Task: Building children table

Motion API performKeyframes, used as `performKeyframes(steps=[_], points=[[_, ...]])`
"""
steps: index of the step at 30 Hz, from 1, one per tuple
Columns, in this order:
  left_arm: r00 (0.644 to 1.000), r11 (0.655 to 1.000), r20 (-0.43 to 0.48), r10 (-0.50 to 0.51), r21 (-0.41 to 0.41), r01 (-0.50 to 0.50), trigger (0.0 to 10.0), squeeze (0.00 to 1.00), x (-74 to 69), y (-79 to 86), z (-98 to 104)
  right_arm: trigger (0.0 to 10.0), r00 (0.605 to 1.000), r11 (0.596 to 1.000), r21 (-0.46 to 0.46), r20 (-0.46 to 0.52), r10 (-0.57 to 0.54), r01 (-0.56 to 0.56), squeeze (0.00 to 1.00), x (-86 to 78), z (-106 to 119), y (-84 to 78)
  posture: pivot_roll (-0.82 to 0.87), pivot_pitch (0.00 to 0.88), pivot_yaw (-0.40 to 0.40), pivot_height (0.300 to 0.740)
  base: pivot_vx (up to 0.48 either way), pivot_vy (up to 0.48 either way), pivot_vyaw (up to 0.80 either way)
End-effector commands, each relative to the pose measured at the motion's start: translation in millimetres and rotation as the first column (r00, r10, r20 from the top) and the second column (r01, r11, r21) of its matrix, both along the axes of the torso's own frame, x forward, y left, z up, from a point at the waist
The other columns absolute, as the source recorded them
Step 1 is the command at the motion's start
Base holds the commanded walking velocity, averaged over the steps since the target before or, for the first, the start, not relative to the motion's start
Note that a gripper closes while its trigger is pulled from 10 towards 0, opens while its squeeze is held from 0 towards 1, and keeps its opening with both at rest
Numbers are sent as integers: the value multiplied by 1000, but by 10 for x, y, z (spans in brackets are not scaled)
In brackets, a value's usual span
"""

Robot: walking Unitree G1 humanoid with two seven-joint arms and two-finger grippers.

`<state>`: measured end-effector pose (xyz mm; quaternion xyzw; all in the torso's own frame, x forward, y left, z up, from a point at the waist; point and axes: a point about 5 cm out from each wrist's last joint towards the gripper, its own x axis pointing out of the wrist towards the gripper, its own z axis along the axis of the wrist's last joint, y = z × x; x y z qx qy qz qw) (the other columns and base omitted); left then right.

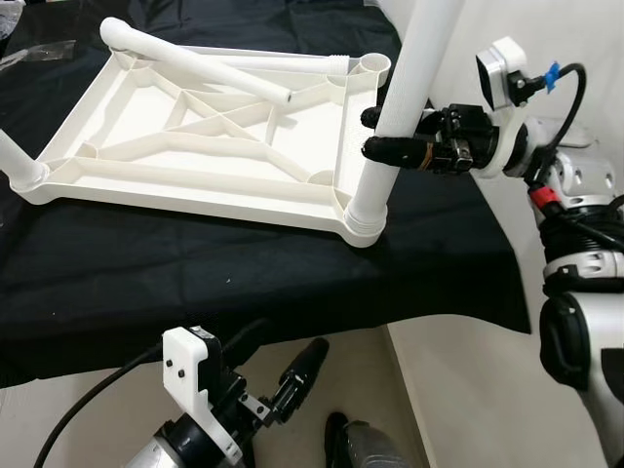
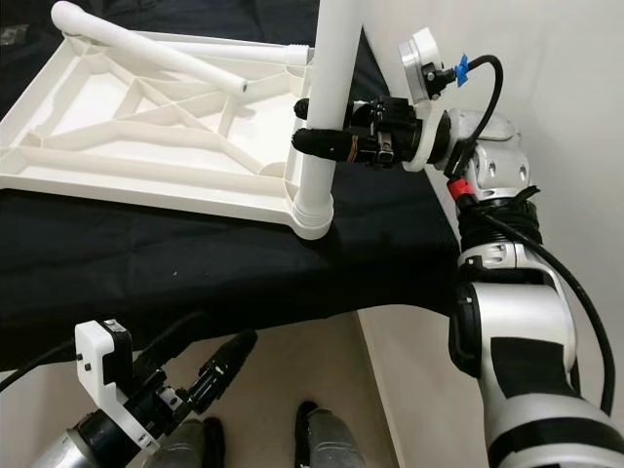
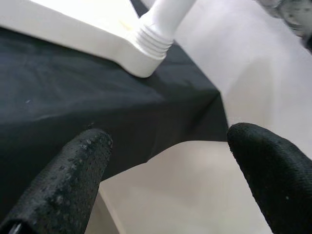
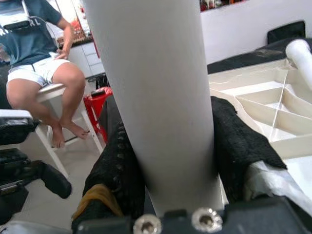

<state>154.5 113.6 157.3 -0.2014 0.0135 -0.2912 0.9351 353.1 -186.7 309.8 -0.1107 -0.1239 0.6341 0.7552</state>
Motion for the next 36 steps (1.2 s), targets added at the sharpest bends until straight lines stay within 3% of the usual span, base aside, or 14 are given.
performKeyframes(steps=[1, 7, 8, 9, 10, 11, 13, 20, 21, 22, 27, 28, 32, 36], points=[[1000, 1000, -30, 0, 3, 0, 10000, 0, 23, 14, -92, 0, 998, 999, -29, -55, -31, 29, 0, -44, -225, 26, 2, 205, -55, 740, 0, 0, 0], [999, 1000, -32, -2, -1, 2, 10000, 0, 183, 6, -204, 0, 964, 966, -140, -123, -237, 220, 0, -298, -721, 253, -24, 137, -89, 740, 0, 0, 0], [999, 1000, -34, 2, 1, -2, 10000, 0, 250, 17, -267, 0, 743, 755, -122, -135, -656, 644, 0, -248, -1021, 357, -38, 67, -123, 740, 0, 0, 0], [999, 1000, -36, 4, 3, -4, 10000, 0, 296, 26, -309, 0, 438, 454, -126, -137, -888, 882, 0, -295, -1208, 324, -38, 67, -123, 740, 0, 0, 0], [999, 1000, -36, 12, -3, -12, 10000, 0, 363, 24, -352, 0, 395, 415, -161, -142, -908, 895, 0, -426, -1414, 527, -108, 0, -84, 740, 0, 0, 0], [999, 1000, -36, 12, -3, -12, 10000, 0, 363, 24, -352, 0, 395, 415, -161, -142, -908, 895, 0, -426, -1414, 527, -108, 0, -84, 740, 0, 0, 0], [999, 1000, -37, 17, 13, -17, 10000, 0, 499, -1, -451, 0, 509, 535, -127, -191, -839, 835, 0, -377, -1432, 853, -93, 0, -63, 740, 0, 0, 0], [999, 1000, -42, 16, 11, -16, 10000, 0, 596, 23, -502, 0, 534, 560, -112, -194, -823, 821, 0, -248, -1315, 944, -77, 0, -68, 740, 0, 0, 0], [999, 1000, -39, 19, 8, -19, 10000, 0, 612, 29, -506, 3373, 552, 578, -126, -192, -811, 806, 0, -256, -1305, 982, -72, 0, -68, 740, 0, 0, 0], [999, 1000, -36, 28, 7, -28, 10000, 0, 613, 37, -501, 10000, 582, 610, -153, -193, -790, 777, 0, -279, -1313, 1013, -71, 0, -64, 740, 0, 0, 0], [999, 999, -23, 37, 9, -36, 10000, 0, 551, 45, -465, 10000, 708, 744, -147, -233, -666, 652, 39, -403, -1279, 1080, -47, 0, -67, 740, 0, 0, 0], [999, 999, -21, 34, 10, -33, 10000, 0, 506, 42, -445, 10000, 781, 814, -101, -238, -578, 572, 1000, -417, -1207, 1054, -36, 9, -68, 740, 0, 0, 0], [1000, 1000, -10, 21, 5, -21, 10000, 0, 368, 17, -376, 10000, 906, 922, -24, -175, -385, 387, 1000, -390, -965, 869, -6, 85, -71, 740, 0, 0, 0], [1000, 1000, 1, 7, -1, -7, 10000, 0, 232, -8, -301, 10000, 956, 963, -44, -114, -269, 266, 1000, -229, -739, 605, 14, 131, -69, 740, 0, 0, 0]])
